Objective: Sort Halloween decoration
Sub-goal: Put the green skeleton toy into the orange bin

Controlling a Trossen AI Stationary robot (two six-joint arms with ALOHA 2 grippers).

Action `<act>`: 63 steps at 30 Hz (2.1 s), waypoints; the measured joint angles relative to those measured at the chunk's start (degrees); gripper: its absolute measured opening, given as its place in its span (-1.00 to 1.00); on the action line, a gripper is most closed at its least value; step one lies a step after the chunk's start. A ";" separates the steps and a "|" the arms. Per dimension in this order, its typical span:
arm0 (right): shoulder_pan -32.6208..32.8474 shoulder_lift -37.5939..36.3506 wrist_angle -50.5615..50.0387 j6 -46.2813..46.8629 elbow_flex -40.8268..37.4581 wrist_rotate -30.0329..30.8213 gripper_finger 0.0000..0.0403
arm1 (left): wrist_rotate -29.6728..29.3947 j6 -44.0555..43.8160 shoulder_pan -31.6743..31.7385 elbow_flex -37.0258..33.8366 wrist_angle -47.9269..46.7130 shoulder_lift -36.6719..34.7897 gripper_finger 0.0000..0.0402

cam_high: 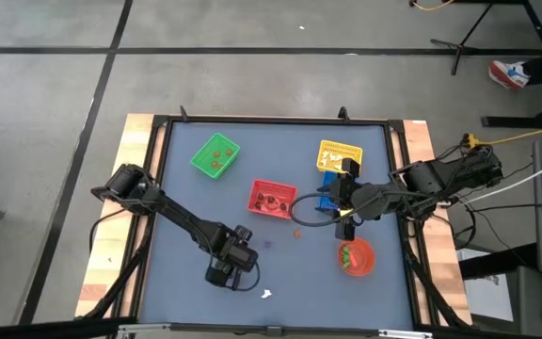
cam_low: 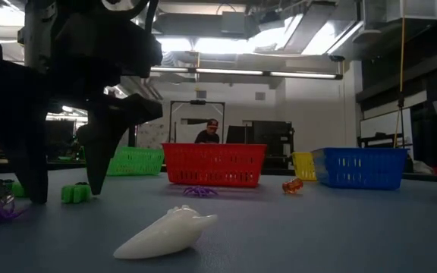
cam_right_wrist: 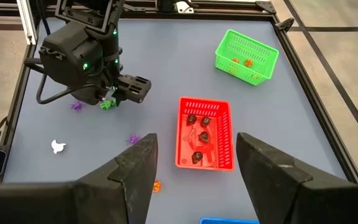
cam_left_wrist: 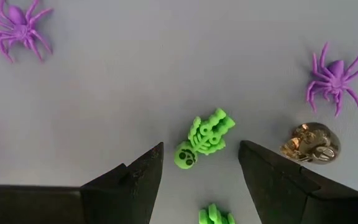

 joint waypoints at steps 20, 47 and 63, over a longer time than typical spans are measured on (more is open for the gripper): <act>0.01 0.00 0.01 -0.01 0.00 0.00 0.08 | 1.48 -0.47 0.04 -0.04 0.36 0.14 -0.39; 0.01 0.00 0.01 -0.01 -0.01 0.00 0.08 | 2.90 -3.20 0.08 -0.04 0.35 0.22 -0.76; 0.27 -3.33 -8.93 0.03 -0.07 -4.85 0.08 | 0.64 -5.24 0.14 2.68 1.28 0.61 -0.81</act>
